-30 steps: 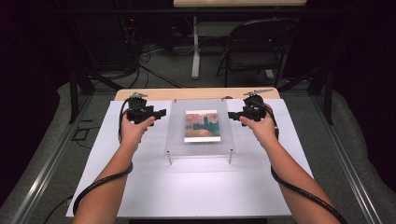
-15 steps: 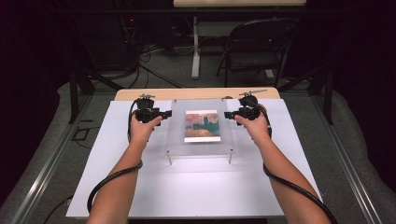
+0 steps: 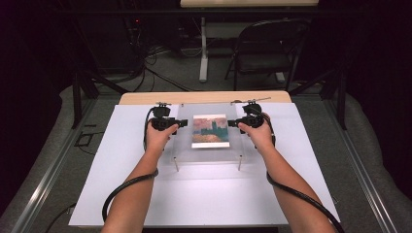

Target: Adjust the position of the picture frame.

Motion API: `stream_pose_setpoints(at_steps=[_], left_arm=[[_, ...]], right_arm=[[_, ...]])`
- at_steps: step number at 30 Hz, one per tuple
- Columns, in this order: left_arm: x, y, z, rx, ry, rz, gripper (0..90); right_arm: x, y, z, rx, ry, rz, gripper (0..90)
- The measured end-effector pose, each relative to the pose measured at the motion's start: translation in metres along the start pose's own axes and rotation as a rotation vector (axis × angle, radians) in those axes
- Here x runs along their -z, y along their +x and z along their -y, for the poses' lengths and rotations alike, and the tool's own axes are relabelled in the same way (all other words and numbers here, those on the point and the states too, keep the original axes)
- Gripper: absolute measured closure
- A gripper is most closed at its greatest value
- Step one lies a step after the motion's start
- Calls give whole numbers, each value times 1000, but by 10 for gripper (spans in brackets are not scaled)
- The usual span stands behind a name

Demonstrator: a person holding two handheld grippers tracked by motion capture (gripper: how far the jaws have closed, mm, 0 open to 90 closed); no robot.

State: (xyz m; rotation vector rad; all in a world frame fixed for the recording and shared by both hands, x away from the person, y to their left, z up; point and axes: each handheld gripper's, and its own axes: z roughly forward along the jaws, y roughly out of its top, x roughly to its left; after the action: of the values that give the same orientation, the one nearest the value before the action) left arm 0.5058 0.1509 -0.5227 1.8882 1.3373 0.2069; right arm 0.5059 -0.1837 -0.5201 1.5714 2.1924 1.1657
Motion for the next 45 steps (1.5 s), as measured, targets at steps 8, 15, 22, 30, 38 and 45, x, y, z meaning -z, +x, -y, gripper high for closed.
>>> stream_pose_setpoints(at_steps=[8,15,22,30,38,45], left_arm=[[-5,-5,1,3,6,-17,305],[-4,1,3,21,7,-57,303],[-7,8,7,61,26,-45,300],[-10,6,8,88,32,-19,292],[-14,1,6,92,55,1,244],[-16,0,6,100,69,8,203]], right_arm=[[-9,4,3,-18,17,-12,233],[-13,8,3,-21,20,-11,221],[-18,6,6,-38,40,-13,199],[-20,4,6,-71,39,-28,190],[-21,4,7,-81,47,-36,168],[-23,3,7,-102,65,-61,148]])
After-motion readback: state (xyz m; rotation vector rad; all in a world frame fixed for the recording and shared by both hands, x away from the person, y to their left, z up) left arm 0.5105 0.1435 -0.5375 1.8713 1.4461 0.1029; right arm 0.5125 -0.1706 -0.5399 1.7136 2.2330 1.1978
